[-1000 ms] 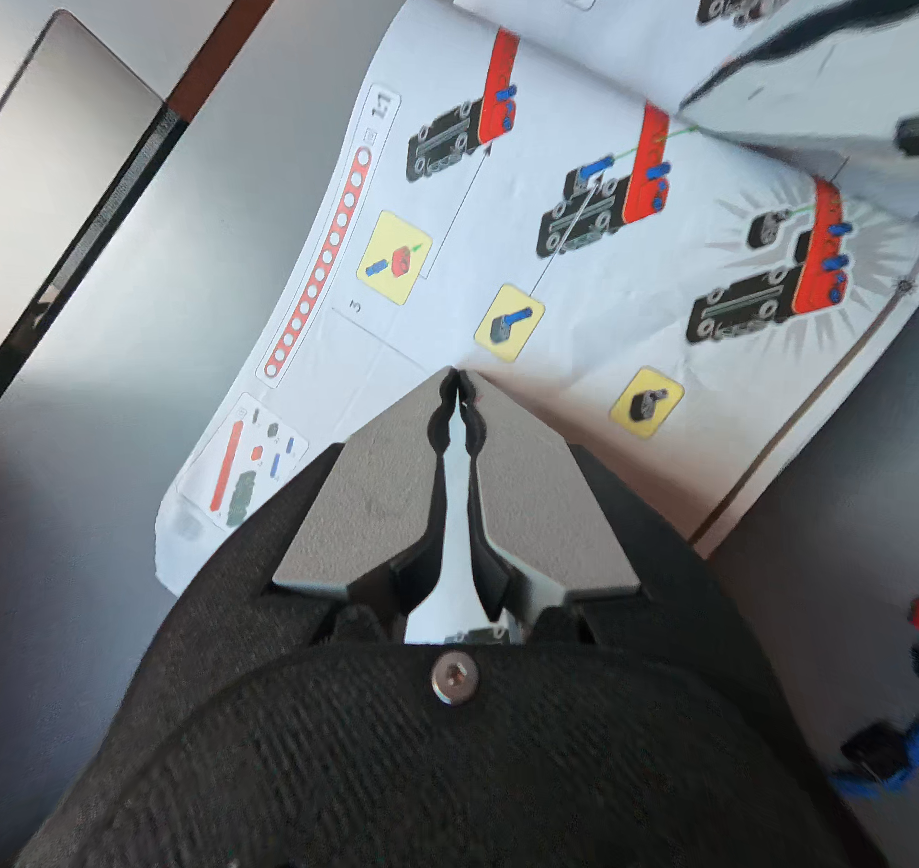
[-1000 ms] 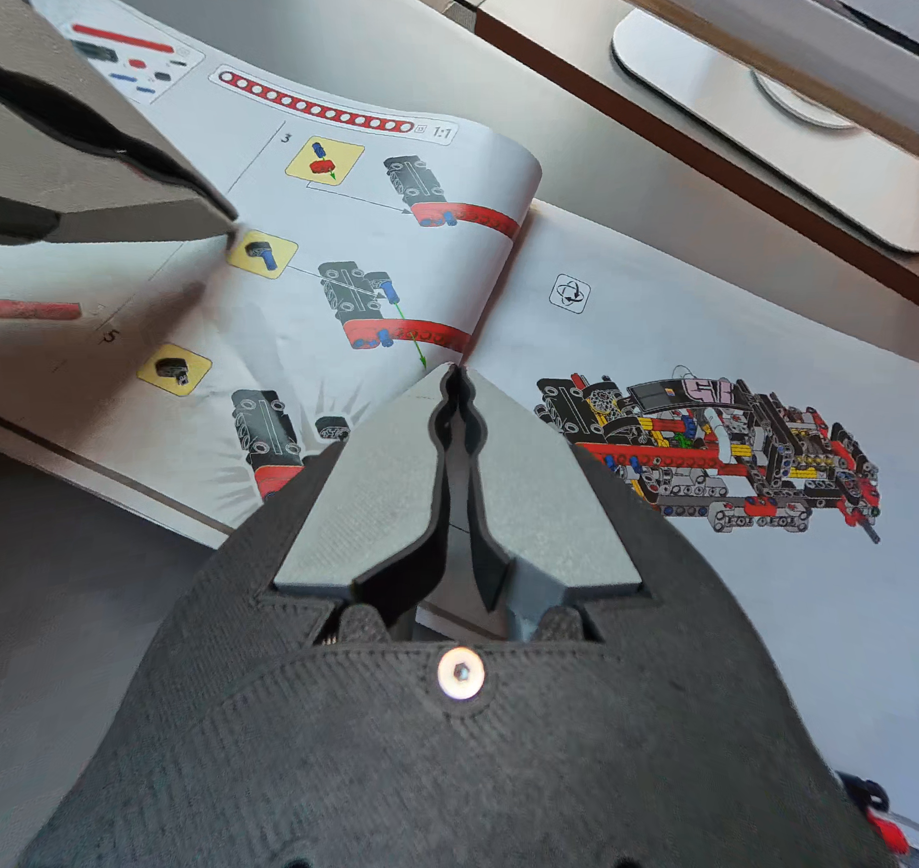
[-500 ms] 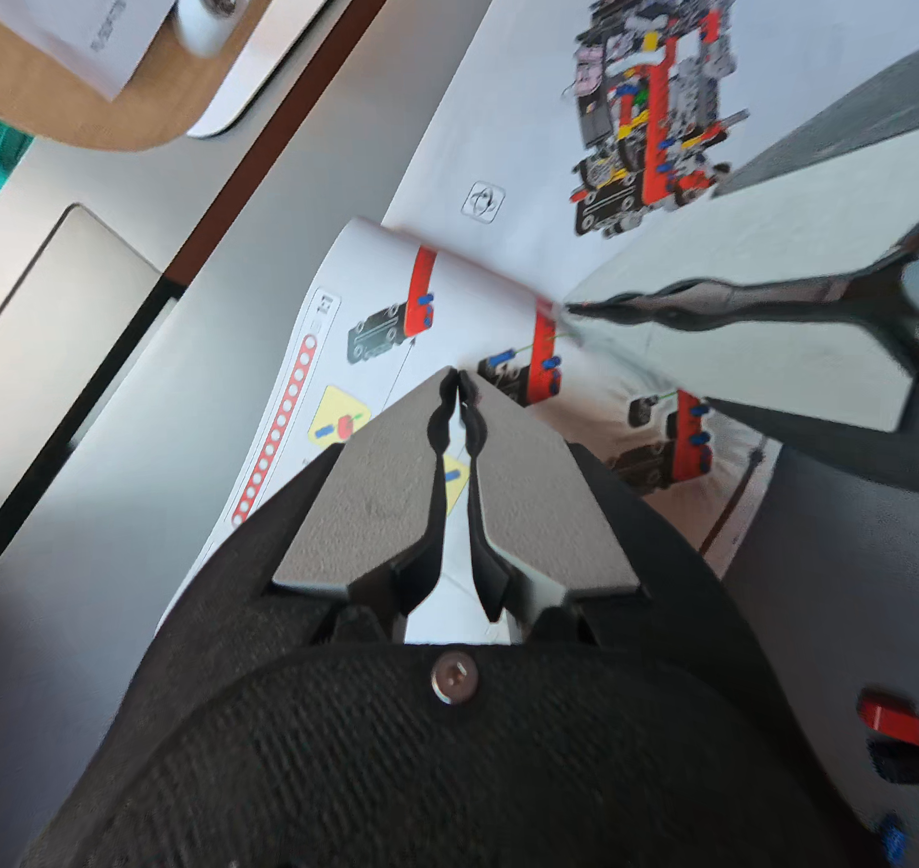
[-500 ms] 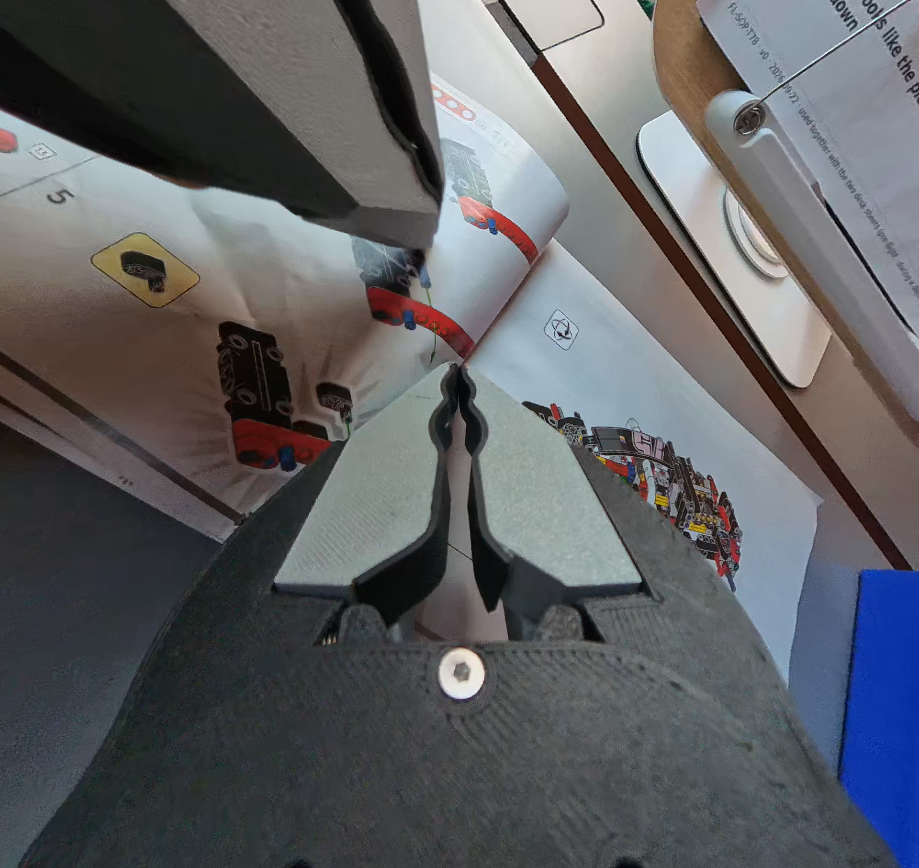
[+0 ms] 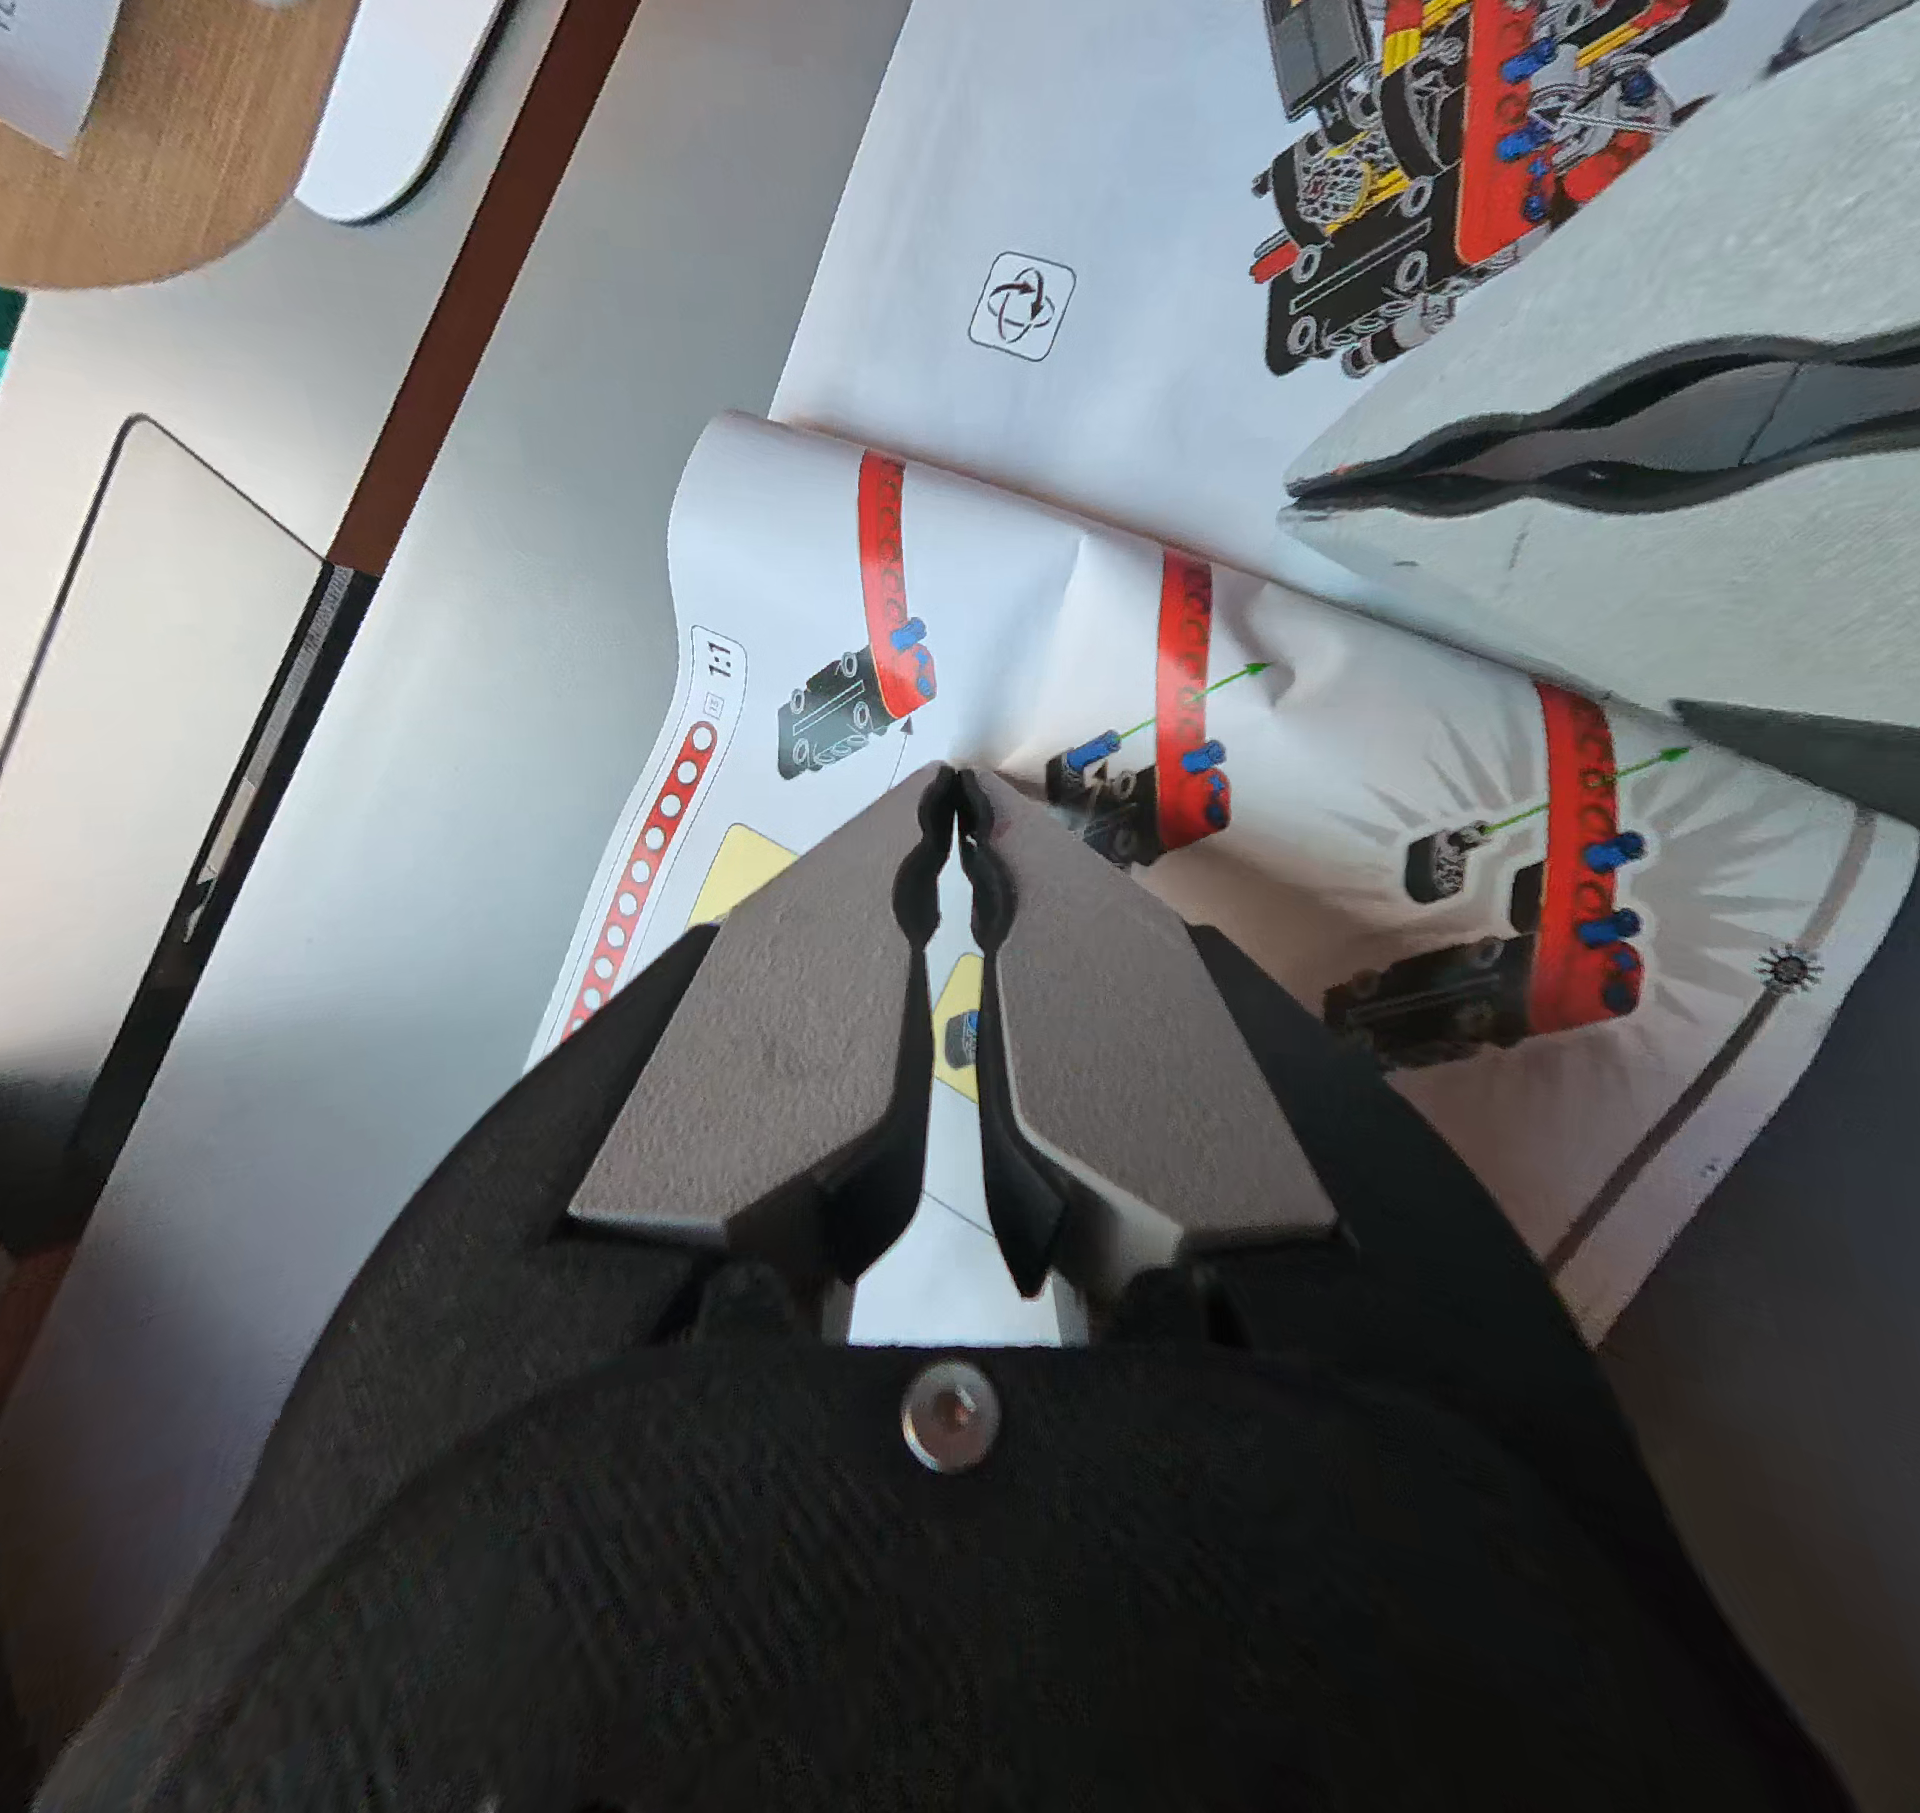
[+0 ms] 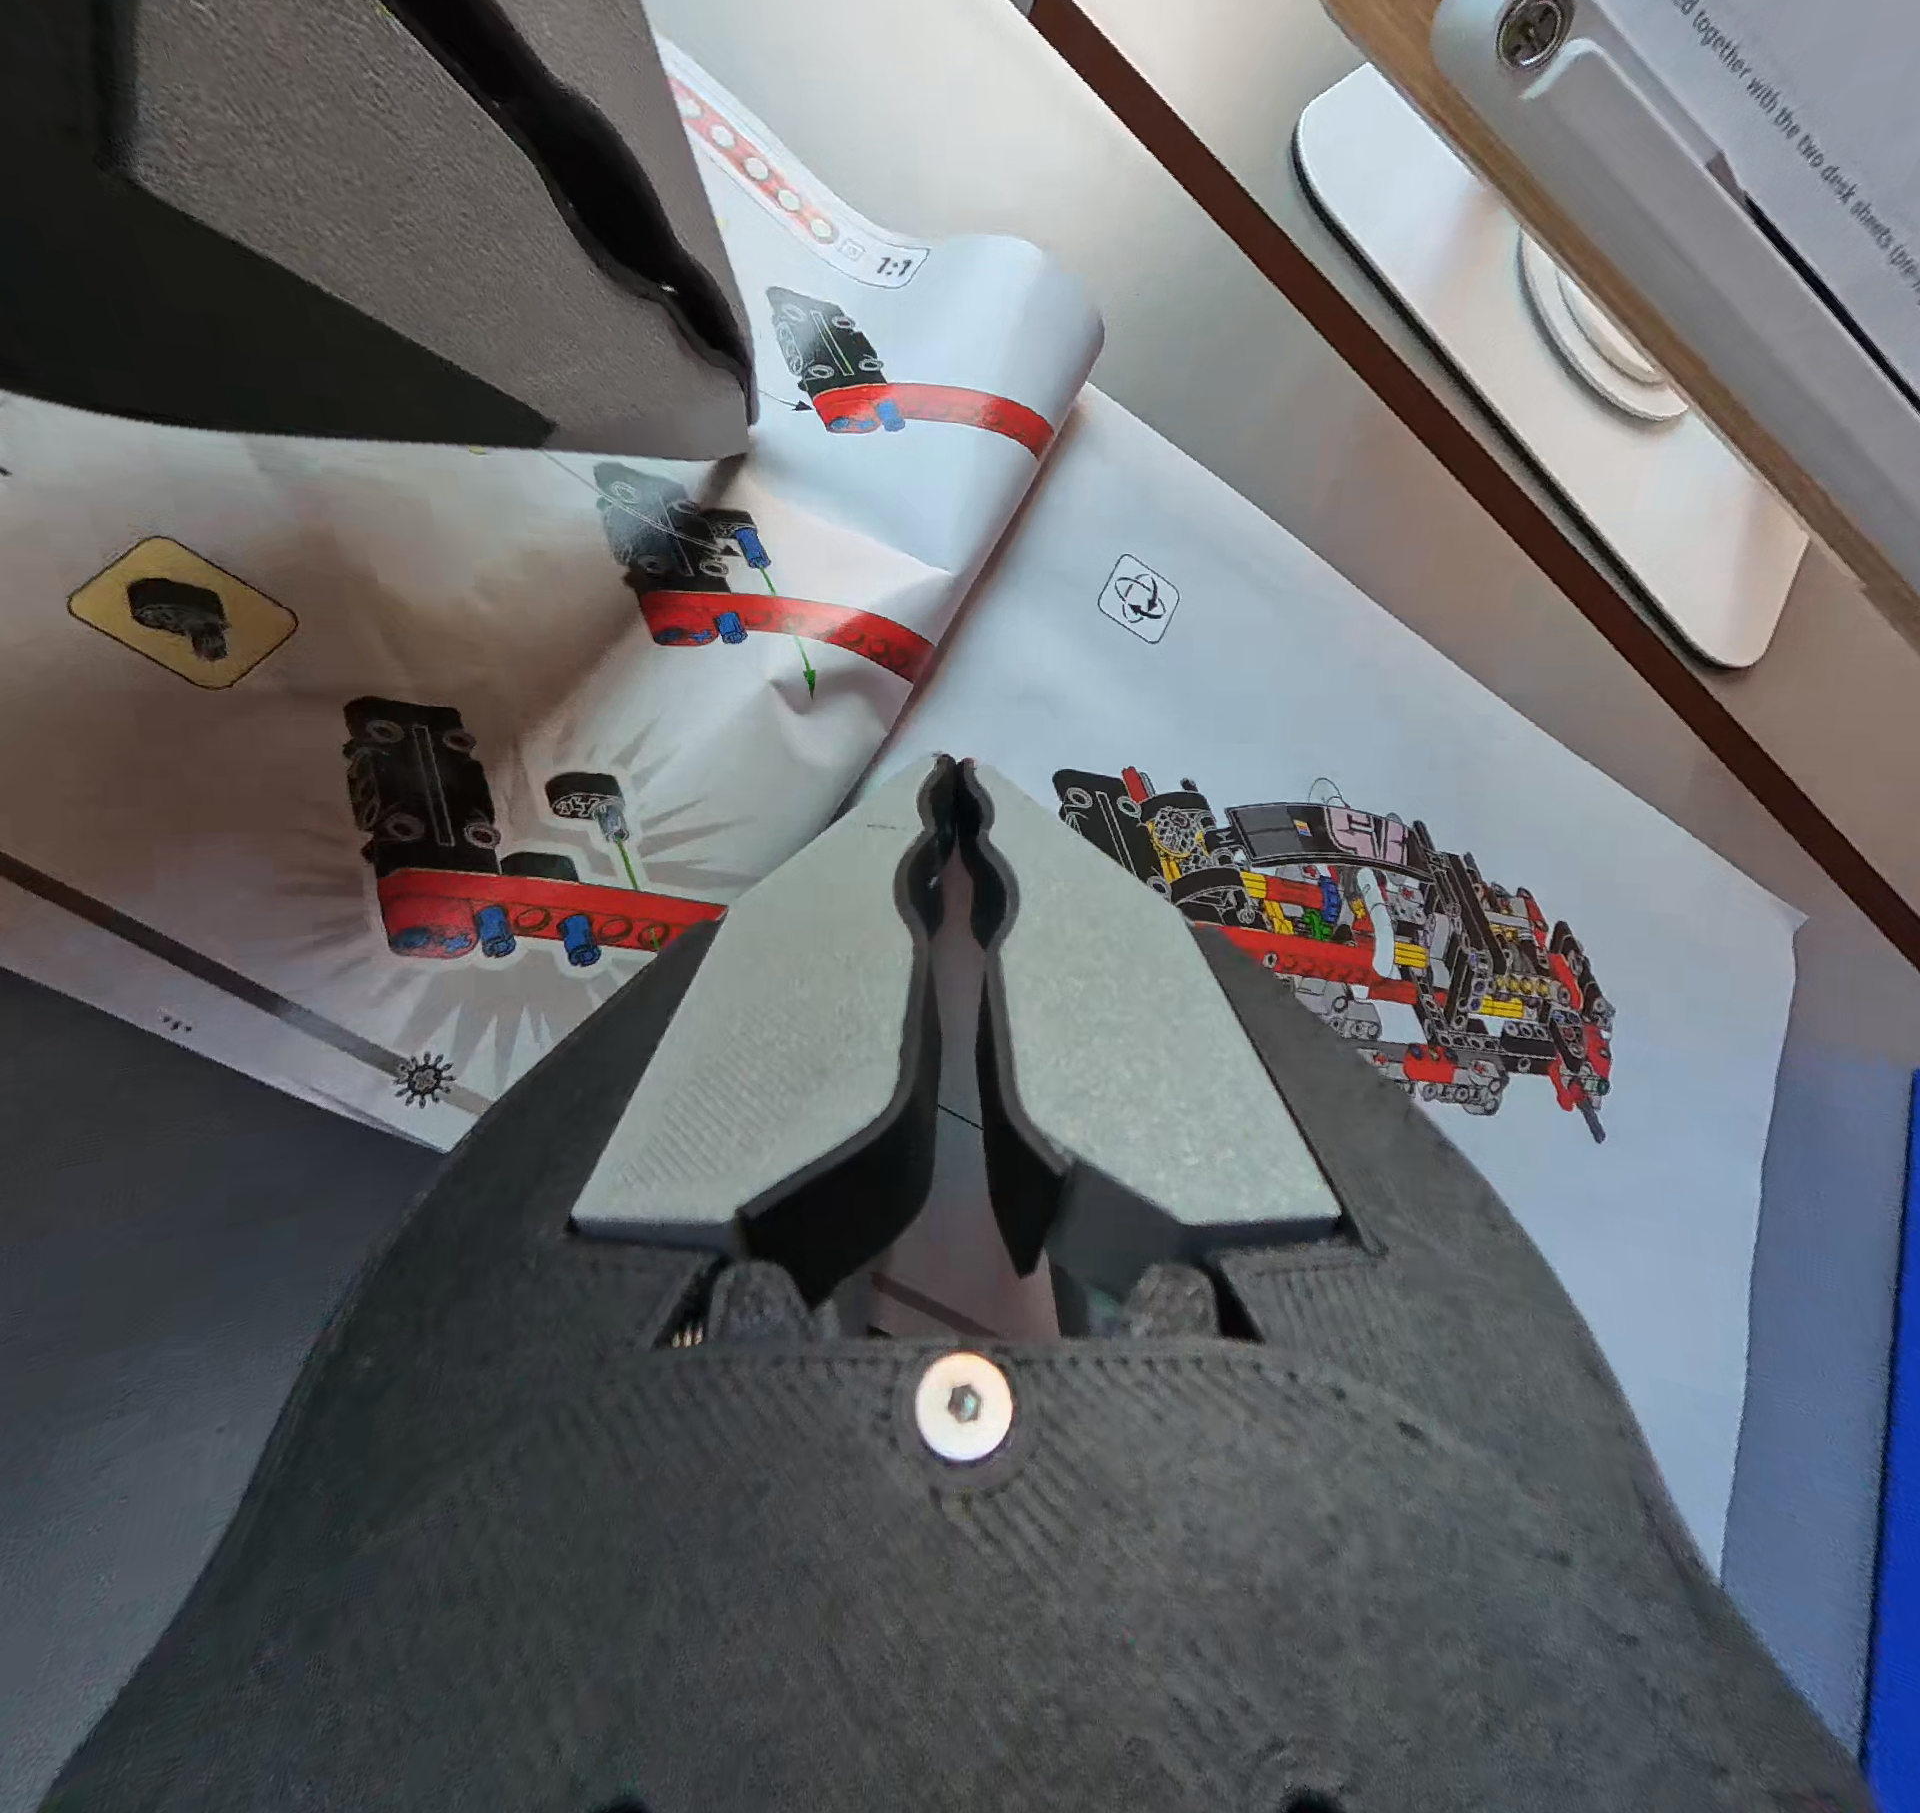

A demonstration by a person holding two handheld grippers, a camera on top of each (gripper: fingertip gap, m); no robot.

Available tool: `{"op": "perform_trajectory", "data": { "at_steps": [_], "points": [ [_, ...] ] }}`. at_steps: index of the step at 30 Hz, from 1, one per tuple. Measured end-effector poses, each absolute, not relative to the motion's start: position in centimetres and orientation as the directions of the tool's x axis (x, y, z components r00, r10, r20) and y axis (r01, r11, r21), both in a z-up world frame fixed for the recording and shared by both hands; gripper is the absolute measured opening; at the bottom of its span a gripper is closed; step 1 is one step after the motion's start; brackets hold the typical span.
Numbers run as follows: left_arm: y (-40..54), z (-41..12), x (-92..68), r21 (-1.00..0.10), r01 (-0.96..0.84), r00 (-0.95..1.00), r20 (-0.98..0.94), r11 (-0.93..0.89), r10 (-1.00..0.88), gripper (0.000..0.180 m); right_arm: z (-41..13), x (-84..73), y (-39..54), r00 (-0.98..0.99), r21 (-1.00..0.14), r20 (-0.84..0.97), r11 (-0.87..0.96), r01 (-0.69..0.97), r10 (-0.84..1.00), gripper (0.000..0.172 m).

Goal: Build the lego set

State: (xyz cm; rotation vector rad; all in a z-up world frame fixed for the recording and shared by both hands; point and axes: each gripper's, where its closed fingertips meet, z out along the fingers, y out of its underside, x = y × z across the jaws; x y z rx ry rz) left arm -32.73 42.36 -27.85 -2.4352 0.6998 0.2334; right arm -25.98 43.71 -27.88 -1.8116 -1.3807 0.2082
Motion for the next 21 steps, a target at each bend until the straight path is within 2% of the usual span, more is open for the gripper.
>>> {"op": "perform_trajectory", "data": {
  "at_steps": [7,14,17,21],
  "points": [
    [41.8,-27.8,-34.2,-0.504,-0.507,0.862,-0.315,-0.699,-0.398,0.000,-27.9,-25.8,44.0,0.371,-0.679,0.365,-0.029,0.734,0.854,0.000],
    [39.5,-26.1,-36.1,-0.457,-0.531,0.846,-0.337,-0.714,-0.413,0.000,-27.9,-25.8,44.1,0.371,-0.669,0.398,-0.012,0.744,0.839,0.000],
    [37.9,-22.3,-38.3,-0.475,-0.526,0.846,-0.375,-0.705,-0.378,0.000,-27.9,-25.6,44.4,0.384,-0.674,0.397,-0.019,0.738,0.833,0.000],
    [34.3,-14.3,-41.2,-0.585,-0.465,0.880,-0.385,-0.665,-0.277,0.000,-27.9,-25.0,45.1,0.412,-0.662,0.407,-0.047,0.748,0.815,0.000]
  ]
}}
